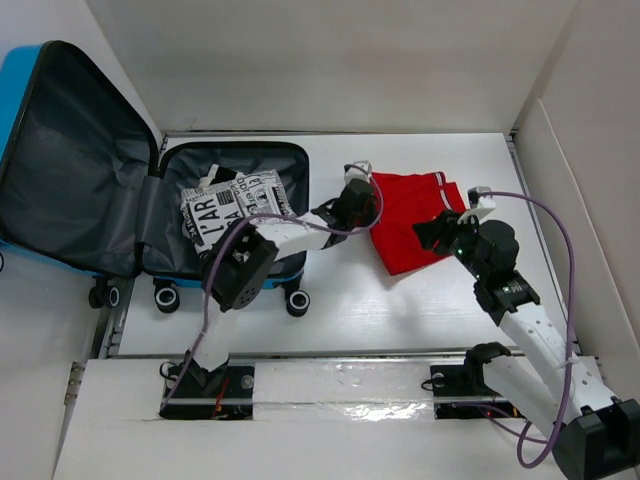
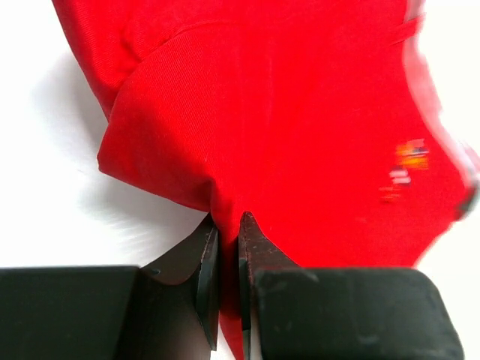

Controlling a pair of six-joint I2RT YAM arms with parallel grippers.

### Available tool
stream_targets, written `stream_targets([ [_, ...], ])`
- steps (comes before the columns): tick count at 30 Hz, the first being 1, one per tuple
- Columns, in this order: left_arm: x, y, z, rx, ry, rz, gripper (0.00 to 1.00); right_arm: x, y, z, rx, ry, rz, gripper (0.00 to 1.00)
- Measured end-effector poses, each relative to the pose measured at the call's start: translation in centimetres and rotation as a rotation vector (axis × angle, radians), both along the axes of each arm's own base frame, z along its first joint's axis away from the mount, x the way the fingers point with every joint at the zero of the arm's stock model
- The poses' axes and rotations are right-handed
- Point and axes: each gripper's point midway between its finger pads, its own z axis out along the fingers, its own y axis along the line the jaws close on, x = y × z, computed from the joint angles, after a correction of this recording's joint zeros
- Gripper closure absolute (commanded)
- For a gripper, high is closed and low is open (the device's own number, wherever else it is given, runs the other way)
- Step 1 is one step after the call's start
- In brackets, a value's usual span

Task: Pack the luggage

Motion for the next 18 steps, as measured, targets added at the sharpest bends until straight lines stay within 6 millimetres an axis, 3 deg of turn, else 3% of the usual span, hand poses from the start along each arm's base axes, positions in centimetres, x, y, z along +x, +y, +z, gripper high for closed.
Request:
stream_targets([
  [3,0.0,1.7,5.5,0.008,-0.072,-0.034,1.0,0.0,0.3,0.3,0.003,-0.008,0.007,0.49],
  [6,0.0,5.5,13.2,-0.032,-0.166,-0.034,1.0,0.1,0.2,0.5,0.004,-0.016,0.004,0.49],
  [8,0.3,9.8,17.7,-0.064,-0.228,0.013,1.0,0.0,0.1,0.6,0.004,-0.022,0.001,0.49],
  [11,1.1,19.6,21.8,-0.092,-0.293,0.166,1.0,-0.2,-0.2,1.0,0.011,-0.047,-0.008,0.49],
  [13,1.5,26.8,22.0,-0.079,-0.306,0.311,1.0,-0.3,-0.6,1.1,0.015,-0.057,-0.016,0.49],
  [14,1.5,30.5,21.1,-0.071,-0.293,0.389,1.0,-0.3,-0.7,1.3,0.016,-0.061,-0.016,0.49],
  [18,0.0,41.1,13.5,-0.064,-0.122,0.622,1.0,-0.6,-0.9,2.0,0.024,-0.084,-0.013,0.49],
])
